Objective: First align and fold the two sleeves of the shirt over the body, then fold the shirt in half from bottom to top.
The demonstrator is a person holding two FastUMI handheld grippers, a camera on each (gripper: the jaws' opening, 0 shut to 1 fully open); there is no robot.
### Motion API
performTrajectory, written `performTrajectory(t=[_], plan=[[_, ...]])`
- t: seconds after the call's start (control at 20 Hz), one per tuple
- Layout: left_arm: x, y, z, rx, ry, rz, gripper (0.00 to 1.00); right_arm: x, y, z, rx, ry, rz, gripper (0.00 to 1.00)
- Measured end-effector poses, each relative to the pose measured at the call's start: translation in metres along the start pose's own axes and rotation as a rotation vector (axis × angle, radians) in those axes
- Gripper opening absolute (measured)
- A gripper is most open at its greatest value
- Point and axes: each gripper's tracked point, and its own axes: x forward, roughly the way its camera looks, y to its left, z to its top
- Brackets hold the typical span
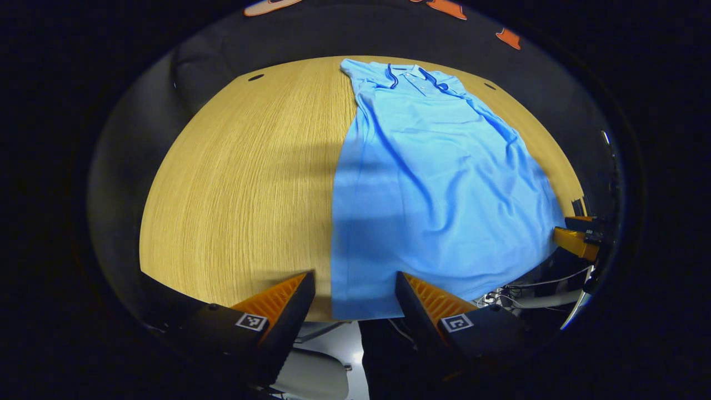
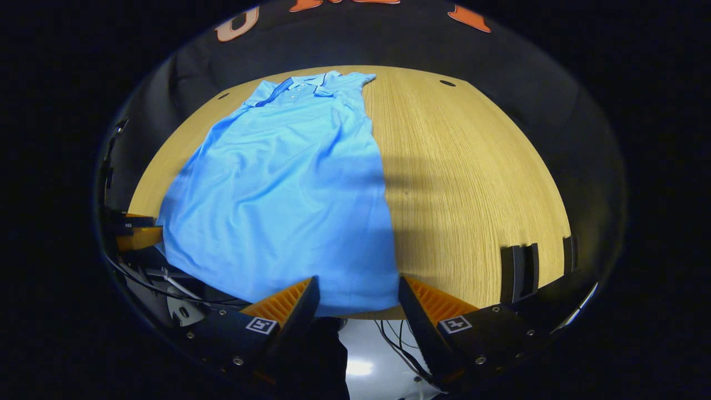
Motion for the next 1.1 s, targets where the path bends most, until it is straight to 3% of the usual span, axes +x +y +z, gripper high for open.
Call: performTrajectory(t=[0.1, 0.15, 0.2, 0.25, 0.3, 0.35, 0.4, 0.7, 1.1], plan=[[0.002, -0.003, 0.001, -0.005, -0.007, -0.001, 0.96, 0.000, 0.001, 0.001, 0.015, -0.009, -0.003, 0.80], [0.003, -0.008, 0.004, -0.004, -0.007, -0.005, 0.94, 0.001, 0.005, 0.002, 0.003, -0.010, 0.005, 0.67], [0.005, -0.014, 0.003, 0.001, -0.011, -0.016, 0.77, 0.002, 0.010, 0.004, -0.010, -0.007, 0.015, 0.63], [0.006, -0.024, 0.005, 0.002, -0.010, -0.035, 0.56, 0.002, 0.013, 0.004, -0.019, -0.008, 0.025, 0.41], [0.007, -0.031, 0.006, -0.001, -0.003, -0.040, 0.35, 0.004, 0.015, 0.006, -0.017, -0.005, 0.020, 0.32], [0.009, -0.033, 0.008, -0.005, 0.007, -0.036, 0.14, 0.003, 0.016, 0.006, -0.020, 0.000, 0.023, 0.15], [0.010, -0.036, 0.006, -0.004, 0.016, -0.047, 0.09, 0.003, 0.019, 0.007, -0.011, 0.011, 0.037, 0.13], [-0.022, -0.042, 0.053, 0.028, -0.087, -0.080, 0.05, -0.017, 0.020, 0.038, 0.052, -0.039, 0.110, 0.07], [-0.050, -0.034, 0.143, -0.014, -0.230, -0.126, 0.05, -0.044, 0.018, 0.128, 0.044, -0.179, 0.136, 0.07]])
